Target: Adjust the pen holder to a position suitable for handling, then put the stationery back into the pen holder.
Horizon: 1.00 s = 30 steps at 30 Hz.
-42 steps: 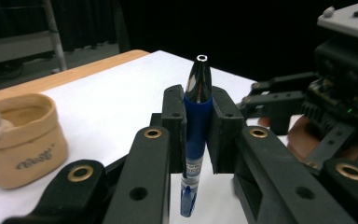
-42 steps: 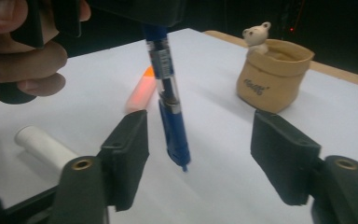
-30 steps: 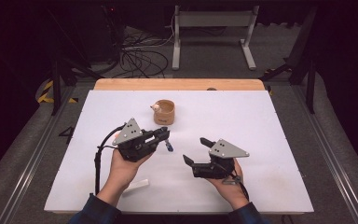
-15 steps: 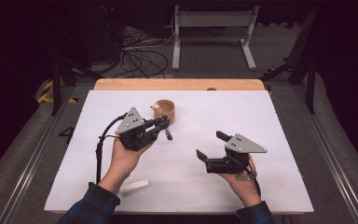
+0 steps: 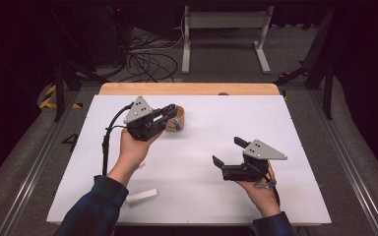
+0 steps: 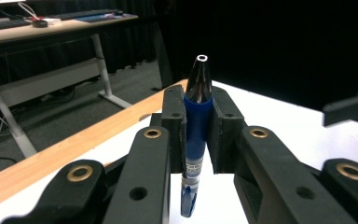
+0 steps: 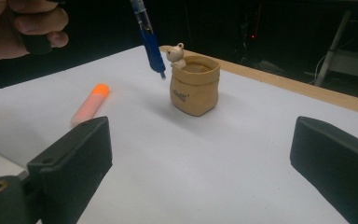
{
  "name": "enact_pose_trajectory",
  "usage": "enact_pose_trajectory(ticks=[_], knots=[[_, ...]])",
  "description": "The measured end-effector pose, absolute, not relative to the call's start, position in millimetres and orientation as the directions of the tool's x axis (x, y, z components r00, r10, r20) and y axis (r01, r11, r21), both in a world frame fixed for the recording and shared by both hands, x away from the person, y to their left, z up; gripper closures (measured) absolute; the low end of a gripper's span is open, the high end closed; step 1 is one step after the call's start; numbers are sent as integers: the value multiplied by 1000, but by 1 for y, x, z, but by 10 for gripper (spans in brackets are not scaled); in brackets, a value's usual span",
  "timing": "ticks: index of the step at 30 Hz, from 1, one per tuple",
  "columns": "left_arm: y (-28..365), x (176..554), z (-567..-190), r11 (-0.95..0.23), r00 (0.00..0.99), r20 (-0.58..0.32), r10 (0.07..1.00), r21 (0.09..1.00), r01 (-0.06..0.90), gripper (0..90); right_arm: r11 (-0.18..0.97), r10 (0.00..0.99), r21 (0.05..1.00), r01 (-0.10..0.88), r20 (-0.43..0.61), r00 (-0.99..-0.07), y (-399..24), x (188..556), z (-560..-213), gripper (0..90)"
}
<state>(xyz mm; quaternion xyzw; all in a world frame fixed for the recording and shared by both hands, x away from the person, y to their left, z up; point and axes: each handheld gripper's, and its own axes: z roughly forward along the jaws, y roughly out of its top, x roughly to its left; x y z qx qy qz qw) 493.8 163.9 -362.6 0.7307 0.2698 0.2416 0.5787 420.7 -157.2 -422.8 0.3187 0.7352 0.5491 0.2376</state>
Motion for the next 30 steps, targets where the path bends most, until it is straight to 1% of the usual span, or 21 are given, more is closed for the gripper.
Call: enact_pose_trajectory(ticks=[10, 15, 19, 25, 30], knots=[[165, 523, -364, -180, 690, 44, 722, 975, 127, 795, 188, 735, 960, 208, 3, -678, -161, 421, -422, 67], [170, 538, -366, -151, 661, 18, 750, 978, 144, 795, 188, 738, 959, 214, 6, -675, -162, 421, -422, 67], [172, 547, -368, -151, 636, 28, 771, 978, 141, 795, 186, 740, 959, 211, 5, -673, -163, 421, -422, 67], [171, 558, -373, -163, 623, 40, 781, 976, 141, 794, 182, 745, 960, 213, 7, -668, -165, 421, -421, 67], [170, 567, -380, -183, 606, 50, 794, 970, 161, 794, 176, 748, 961, 212, 10, -664, -166, 421, -421, 68]])
